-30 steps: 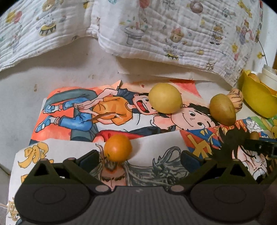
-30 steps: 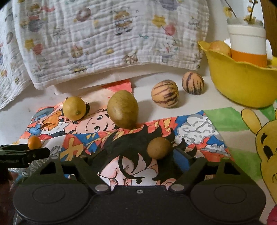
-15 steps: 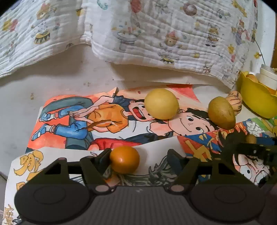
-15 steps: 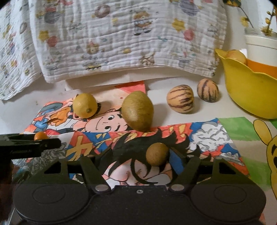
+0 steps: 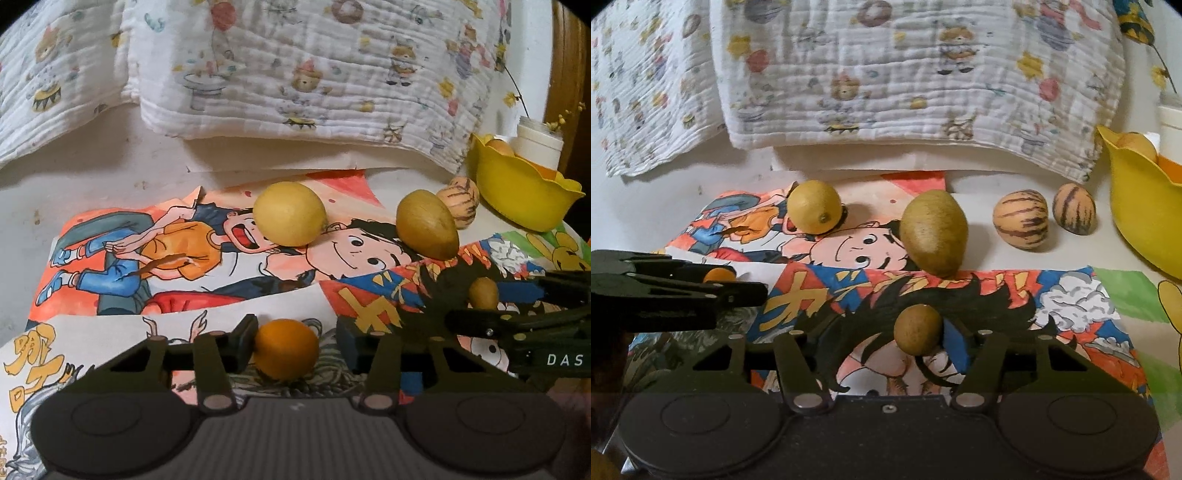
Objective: Organize fruits
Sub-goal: 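Grasp another tangerine with the left gripper while the right grasps a small brown kiwi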
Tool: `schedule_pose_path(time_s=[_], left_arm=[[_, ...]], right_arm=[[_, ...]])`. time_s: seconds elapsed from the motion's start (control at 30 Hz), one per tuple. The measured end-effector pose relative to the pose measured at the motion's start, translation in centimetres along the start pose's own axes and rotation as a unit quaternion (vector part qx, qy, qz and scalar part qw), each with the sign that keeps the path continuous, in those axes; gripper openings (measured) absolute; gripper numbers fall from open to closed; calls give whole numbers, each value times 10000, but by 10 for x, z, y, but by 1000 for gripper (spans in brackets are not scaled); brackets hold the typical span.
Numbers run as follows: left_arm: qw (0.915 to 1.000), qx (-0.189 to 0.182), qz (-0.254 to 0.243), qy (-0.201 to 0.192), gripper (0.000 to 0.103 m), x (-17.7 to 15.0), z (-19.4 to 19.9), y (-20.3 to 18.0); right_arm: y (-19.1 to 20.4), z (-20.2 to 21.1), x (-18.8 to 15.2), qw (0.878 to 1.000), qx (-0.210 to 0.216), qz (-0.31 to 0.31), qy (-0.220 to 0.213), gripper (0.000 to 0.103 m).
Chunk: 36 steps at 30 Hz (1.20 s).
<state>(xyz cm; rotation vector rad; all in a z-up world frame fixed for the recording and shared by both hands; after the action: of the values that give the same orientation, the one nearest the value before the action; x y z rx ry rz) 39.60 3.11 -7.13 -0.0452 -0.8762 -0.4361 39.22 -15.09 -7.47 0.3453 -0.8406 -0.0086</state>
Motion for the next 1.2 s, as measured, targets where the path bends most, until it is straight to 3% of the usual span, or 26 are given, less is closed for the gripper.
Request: schedule_pose_path(time_s=[0.13,0.37,0.53,0.87,1.2], left_arm=[[10000,-21,7,-9,50,-2,3,-1],[10000,27,-46,-59,39,-5,8,-4],[10000,-35,-67,-61,38,-5,10,-7],[10000,-29,-24,-19,38,-6,16,-8],[9999,4,145,-92,38,-4,48,-16]], right_arm=[[5,1,-2,9999,32,150,9,56],[9,0,-4,9994,-34,348,3,40],[12,-2,-6,9987,-94,498,46,34],[14,-3,-6,9983,-58,570,44,28],[18,19,-5,9980,332,539,-16,28]])
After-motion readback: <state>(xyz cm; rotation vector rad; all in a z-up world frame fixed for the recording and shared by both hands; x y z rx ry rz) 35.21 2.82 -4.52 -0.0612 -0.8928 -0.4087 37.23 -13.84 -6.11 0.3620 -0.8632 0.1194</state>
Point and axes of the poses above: each gripper's, at about its wrist camera, not at the fingertips, and z roughly against the way its jaws point, y to its left, x to its top, the point moved 5 cm from there along -z, roughly the way its jaws point, and after that the axes turned 14 degrees about -z, right-handed, at the moved point
